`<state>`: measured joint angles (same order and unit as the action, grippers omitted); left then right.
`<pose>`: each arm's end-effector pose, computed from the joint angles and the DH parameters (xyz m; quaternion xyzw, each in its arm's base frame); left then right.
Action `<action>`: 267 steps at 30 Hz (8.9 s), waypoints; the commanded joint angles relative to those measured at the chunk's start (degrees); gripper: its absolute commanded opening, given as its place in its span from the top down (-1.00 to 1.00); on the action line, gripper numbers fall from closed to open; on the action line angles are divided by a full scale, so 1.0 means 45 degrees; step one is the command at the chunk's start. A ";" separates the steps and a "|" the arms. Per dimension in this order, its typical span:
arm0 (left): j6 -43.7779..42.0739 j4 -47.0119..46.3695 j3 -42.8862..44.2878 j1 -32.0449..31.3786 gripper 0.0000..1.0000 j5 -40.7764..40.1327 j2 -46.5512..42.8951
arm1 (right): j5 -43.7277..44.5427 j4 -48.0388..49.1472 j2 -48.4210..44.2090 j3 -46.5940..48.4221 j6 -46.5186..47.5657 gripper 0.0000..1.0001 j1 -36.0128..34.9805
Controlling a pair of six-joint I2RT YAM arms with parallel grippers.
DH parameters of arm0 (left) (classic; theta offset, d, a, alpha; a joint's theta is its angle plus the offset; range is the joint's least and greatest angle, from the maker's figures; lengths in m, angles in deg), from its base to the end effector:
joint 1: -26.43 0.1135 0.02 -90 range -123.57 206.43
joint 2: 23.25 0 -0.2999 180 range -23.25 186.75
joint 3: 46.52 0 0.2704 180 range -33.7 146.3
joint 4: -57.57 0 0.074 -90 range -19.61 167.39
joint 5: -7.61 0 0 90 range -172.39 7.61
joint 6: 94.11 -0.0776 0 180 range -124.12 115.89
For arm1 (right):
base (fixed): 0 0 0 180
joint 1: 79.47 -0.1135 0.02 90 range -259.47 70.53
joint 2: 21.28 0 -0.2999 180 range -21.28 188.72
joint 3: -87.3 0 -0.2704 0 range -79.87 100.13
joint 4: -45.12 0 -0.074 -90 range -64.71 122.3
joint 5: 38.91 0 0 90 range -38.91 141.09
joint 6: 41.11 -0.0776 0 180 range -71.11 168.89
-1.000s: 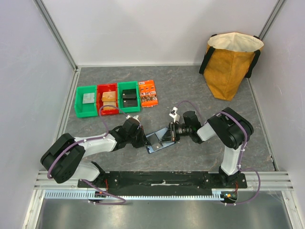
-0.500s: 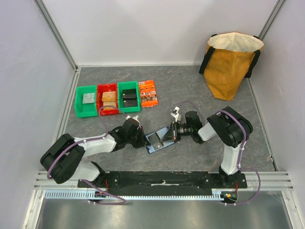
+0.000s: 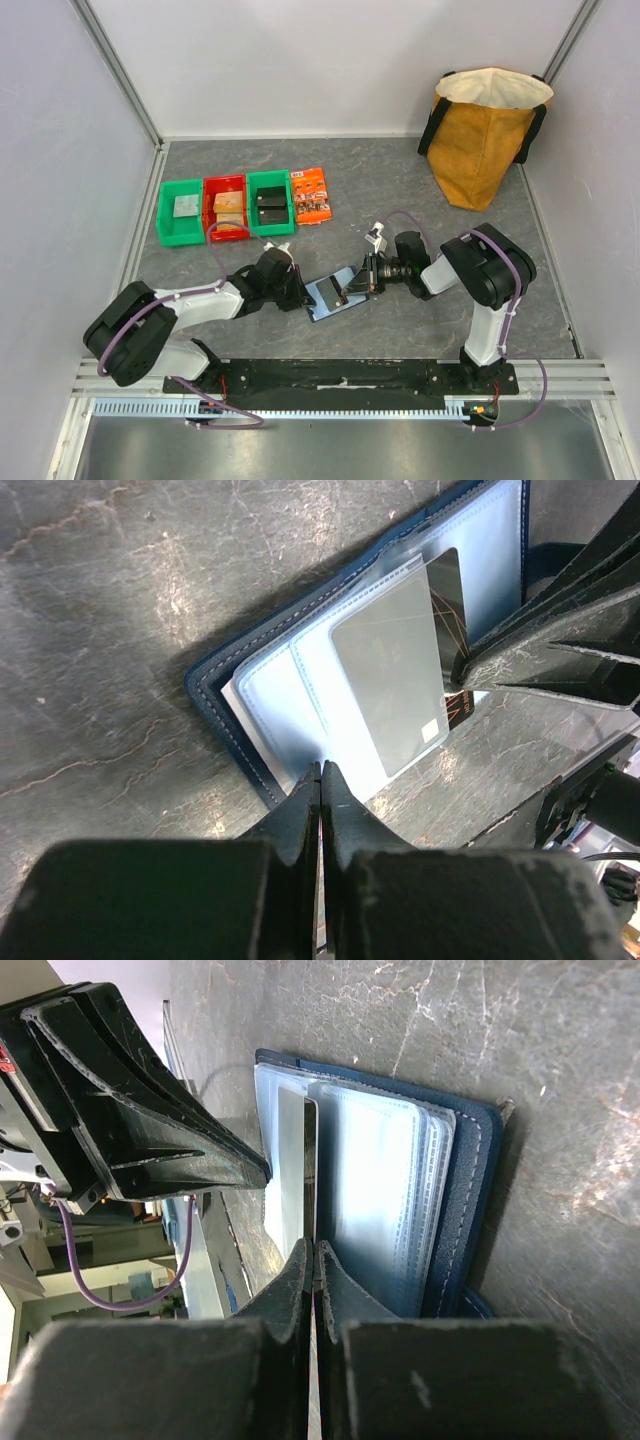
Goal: Take the credit cards out of the card holder
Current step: Remove the credit card from the card holder, then place the credit card in the storage box.
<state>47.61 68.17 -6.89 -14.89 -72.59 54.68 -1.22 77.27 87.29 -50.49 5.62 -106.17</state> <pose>0.1929 -0.1871 0.1258 -0.0547 0.9318 -0.3088 0.1826 0.2622 0.2006 0.0818 -0.0898 0.8147 0.5600 0.1207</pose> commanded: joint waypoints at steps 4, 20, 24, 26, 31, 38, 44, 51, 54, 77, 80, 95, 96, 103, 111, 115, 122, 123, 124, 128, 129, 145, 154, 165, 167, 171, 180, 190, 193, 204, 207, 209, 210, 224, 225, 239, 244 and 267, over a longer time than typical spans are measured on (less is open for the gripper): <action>-0.0498 0.0826 0.0272 0.0003 0.63 0.0125 -0.1106 | 0.0238 -0.0851 -0.0416 0.0266 0.0746 0.95 0.0015; -0.0947 0.0102 0.1075 0.0002 0.96 0.0341 0.1432 | 0.0629 -0.1828 -0.0534 0.0598 0.1410 0.85 -0.0200; -0.0947 0.0161 0.0684 0.0003 0.96 0.0360 0.1490 | 0.0688 -0.2376 -0.0437 0.1027 0.1646 0.62 -0.0200; -0.0967 0.0180 0.0567 0.0003 0.96 0.0400 0.1491 | 0.0630 -0.2395 -0.0300 0.1242 0.1607 0.53 -0.0200; -0.0947 0.0180 0.0449 0.0003 0.97 0.0400 0.1452 | 0.0591 -0.2630 -0.0143 0.1711 0.1665 0.55 -0.0259; -0.0987 0.0200 0.0429 -0.0017 0.96 0.0380 0.1334 | 0.0532 -0.2943 0.0169 0.2005 0.1900 0.60 -0.0356; -0.1026 0.0200 0.0391 0.0003 0.96 0.0400 0.1296 | 0.0317 -0.3040 0.0306 0.2180 0.1958 0.63 -0.0454; -0.0850 0.0298 0.0215 0.0022 0.96 0.0166 0.1061 | 0.0531 -0.4171 0.0073 0.2454 0.2718 1.00 -0.0299; -0.0772 0.0298 0.0078 0.0022 0.96 0.0126 0.0983 | 0.0513 -0.4349 -0.0181 0.2162 0.2759 1.00 0.0248; -0.0148 -0.1516 -0.0058 0.0003 -0.59 -0.0324 -0.3858 | 0.4161 -0.0250 -0.7659 -0.1606 -0.2647 1.00 0.1325; 0.0320 -0.2784 -0.0253 -0.0036 -0.74 0.0086 -0.4387 | 0.5254 0.0279 -0.8792 -0.2076 -0.3411 1.00 0.0876; 0.1006 -0.6812 -0.0275 -0.0778 -0.59 0.0263 -0.4019 | 0.8207 0.1860 -1.0963 -0.2936 -0.4877 1.00 -0.1429; 0.1025 -0.6812 -0.0235 -0.0817 -0.57 0.0263 -0.3921 | 0.8246 0.2036 -1.0944 -0.2975 -0.4936 1.00 -0.1488; 0.1064 -0.7202 -0.0371 -0.1013 0.52 0.0030 -0.3880 | 0.8189 0.2311 -1.0886 -0.2976 -0.5034 1.00 -0.1645; -0.1683 -0.3619 0.0095 -0.0857 0.96 -0.0519 -0.5850 | 0.6628 0.0619 -1.0904 -0.1924 -0.2989 0.21 -0.1645; -0.4437 -0.0414 0.1344 -0.0584 0.96 0.0532 -0.6555 | 0.5982 -0.3693 -1.1821 -0.0012 0.0541 -0.28 -0.1626; -0.9575 0.4842 0.4157 -0.0525 0.96 0.3149 -0.6420 | 0.4324 -1.0979 -1.2489 0.4419 0.7458 -0.66 -0.1606; -1.0025 0.5390 0.4508 -0.0544 0.96 0.3482 -0.6381 | 0.3760 -1.1589 -1.2313 0.4891 0.8124 -0.67 -0.1645; -1.0474 0.5937 0.4802 -0.0544 0.96 0.3776 -0.6361 | 0.3271 -1.2252 -1.2157 0.5359 0.8614 -0.67 -0.1645; -1.1978 0.7268 0.5642 -0.0544 0.96 0.4558 -0.6185 | 0.1474 -1.3780 -1.1298 0.6573 1.0158 -0.66 -0.1645; -1.2292 0.7541 0.5857 -0.0525 0.96 0.4792 -0.6127 | 0.1044 -1.4092 -1.1141 0.6788 1.0452 -0.66 -0.1626; -1.3311 0.8970 0.7129 -0.0525 0.96 0.6278 -0.5190 | -0.0816 -1.5833 -0.9324 0.7630 1.2192 -0.19 -0.2504; -1.2999 0.8775 0.7129 -0.0525 0.96 0.5753 -0.5169 | -0.0505 -1.5250 -0.8795 0.7513 1.1882 1.00 -0.2895; -0.9058 0.4209 0.4437 -0.0544 -0.35 0.0445 -0.8076 | 0.2169 -0.8379 -1.0064 0.4801 0.5305 1.00 -0.2446; -0.7848 0.3058 0.3695 -0.0525 -0.53 -0.0883 -0.8741 | 0.2774 -0.7148 -1.0259 0.4234 0.3746 1.00 -0.2446; -0.5331 0.0555 0.1490 -0.0544 -0.57 -0.2117 -0.9952 | 0.4142 -0.4063 -1.0437 0.2828 0.0813 1.00 -0.2427; -0.2083 -0.3020 -0.0897 -0.0525 -0.57 -0.3173 -1.0326 | 0.5278 -0.0054 -1.0144 0.0971 -0.2376 1.00 -0.2524; -0.0012 -0.7257 -0.2695 -0.0544 -0.56 -0.2980 -0.9936 | 0.6175 0.1256 -0.9987 -0.0006 -0.3432 1.00 -0.2719; 0.0515 -0.8099 -0.2852 -0.0525 -0.56 -0.2960 -0.9488 | 0.6429 0.1393 -1.0006 -0.0182 -0.3588 1.00 -0.2778; 0.1611 -1.0386 -0.3125 -0.0544 -0.44 -0.2744 -0.8217 | 0.7738 0.1745 -1.0241 -0.0983 -0.3998 1.00 -0.3012; 0.1786 -1.0639 -0.3223 -0.0544 -0.43 -0.2920 -0.8119 | 0.7856 0.1861 -1.0202 -0.1062 -0.4038 1.00 -0.3032; 0.1903 -1.0757 -0.3242 -0.0544 -0.42 -0.2998 -0.8022 | 0.7875 0.1901 -1.0163 -0.1100 -0.4057 1.00 -0.3051; 0.1943 -1.0834 -0.3242 -0.0544 -0.41 -0.2999 -0.7963 | 0.7953 0.1920 -1.0143 -0.1159 -0.4077 1.00 -0.3090; 0.2860 -1.0991 -0.3515 -0.0544 -0.40 -0.2744 -0.7767 | 0.9125 0.2174 -1.0398 -0.1531 -0.4409 1.00 -0.3110; 0.2977 -1.0991 -0.3554 -0.0544 -0.40 -0.2803 -0.7748 | 0.9067 0.2290 -1.0339 -0.1511 -0.4447 1.00 -0.3129; 0.3838 -1.2533 -0.3009 -0.0603 -0.13 -0.2471 -0.5698 | 0.8617 0.4440 -0.9148 -0.1608 -0.5366 1.00 -0.3500; 0.3935 -1.2826 -0.2930 -0.0661 0.06 -0.2569 -0.5405 | 0.8715 0.4538 -0.8933 -0.1648 -0.5327 1.00 -0.3676; 0.4619 -1.0036 -0.4200 0.2655 0.96 -0.4308 -0.6889 | 1.6054 -0.5030 -1.4571 -0.1666 -0.1289 -0.70 -0.3169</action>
<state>67.24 18.60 -25.54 -8.40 -90.05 24.37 54.36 68.33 29.17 -58.40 -6.22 -120.94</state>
